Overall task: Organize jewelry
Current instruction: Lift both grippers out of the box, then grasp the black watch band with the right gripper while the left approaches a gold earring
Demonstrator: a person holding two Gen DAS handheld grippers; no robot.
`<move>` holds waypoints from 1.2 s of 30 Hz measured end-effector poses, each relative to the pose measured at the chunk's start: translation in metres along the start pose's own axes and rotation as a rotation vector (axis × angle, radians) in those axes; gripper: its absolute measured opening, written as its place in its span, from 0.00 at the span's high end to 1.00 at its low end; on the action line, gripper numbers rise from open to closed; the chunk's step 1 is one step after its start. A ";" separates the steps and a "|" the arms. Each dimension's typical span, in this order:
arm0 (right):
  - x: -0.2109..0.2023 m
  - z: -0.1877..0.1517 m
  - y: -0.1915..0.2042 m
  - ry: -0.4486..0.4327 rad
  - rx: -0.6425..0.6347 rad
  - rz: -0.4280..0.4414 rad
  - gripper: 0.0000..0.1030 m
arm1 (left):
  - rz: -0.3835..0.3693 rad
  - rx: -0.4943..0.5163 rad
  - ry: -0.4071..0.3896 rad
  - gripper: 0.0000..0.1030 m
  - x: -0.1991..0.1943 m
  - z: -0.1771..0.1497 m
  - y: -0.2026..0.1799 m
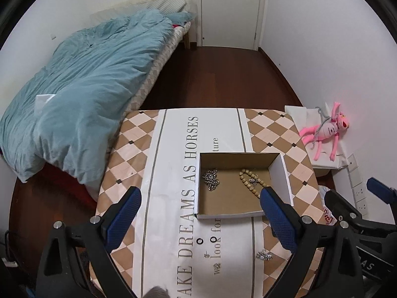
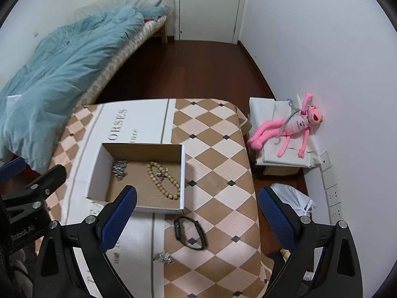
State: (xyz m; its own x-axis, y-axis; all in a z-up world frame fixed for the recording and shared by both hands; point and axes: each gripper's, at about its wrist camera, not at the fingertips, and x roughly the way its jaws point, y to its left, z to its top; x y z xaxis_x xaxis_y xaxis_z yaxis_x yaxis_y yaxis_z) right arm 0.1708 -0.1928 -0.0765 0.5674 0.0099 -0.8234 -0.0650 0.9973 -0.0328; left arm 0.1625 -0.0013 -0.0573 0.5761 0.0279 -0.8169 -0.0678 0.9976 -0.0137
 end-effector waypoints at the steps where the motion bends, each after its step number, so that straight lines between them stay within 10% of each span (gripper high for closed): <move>1: -0.005 -0.001 -0.001 -0.002 0.005 0.010 0.03 | 0.012 -0.007 -0.004 0.05 -0.003 -0.002 0.002; 21: 0.123 -0.099 -0.047 0.213 0.124 0.045 0.07 | 0.061 -0.010 0.188 0.06 0.094 -0.122 0.013; 27: 0.152 -0.109 -0.036 0.235 0.086 0.062 0.36 | 0.021 0.015 0.190 0.14 0.108 -0.134 0.007; 31: 0.155 -0.113 -0.027 0.214 0.039 0.053 0.89 | 0.008 0.036 0.184 0.17 0.109 -0.136 0.003; 36: 0.142 -0.124 -0.023 0.189 0.029 0.058 0.94 | -0.009 0.046 0.190 0.21 0.111 -0.140 -0.001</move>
State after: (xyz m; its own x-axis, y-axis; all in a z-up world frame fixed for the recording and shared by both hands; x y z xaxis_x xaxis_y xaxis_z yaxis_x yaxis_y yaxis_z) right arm 0.1510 -0.2228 -0.2625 0.3993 0.0564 -0.9151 -0.0681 0.9972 0.0318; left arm 0.1121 -0.0076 -0.2287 0.4124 0.0104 -0.9109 -0.0237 0.9997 0.0007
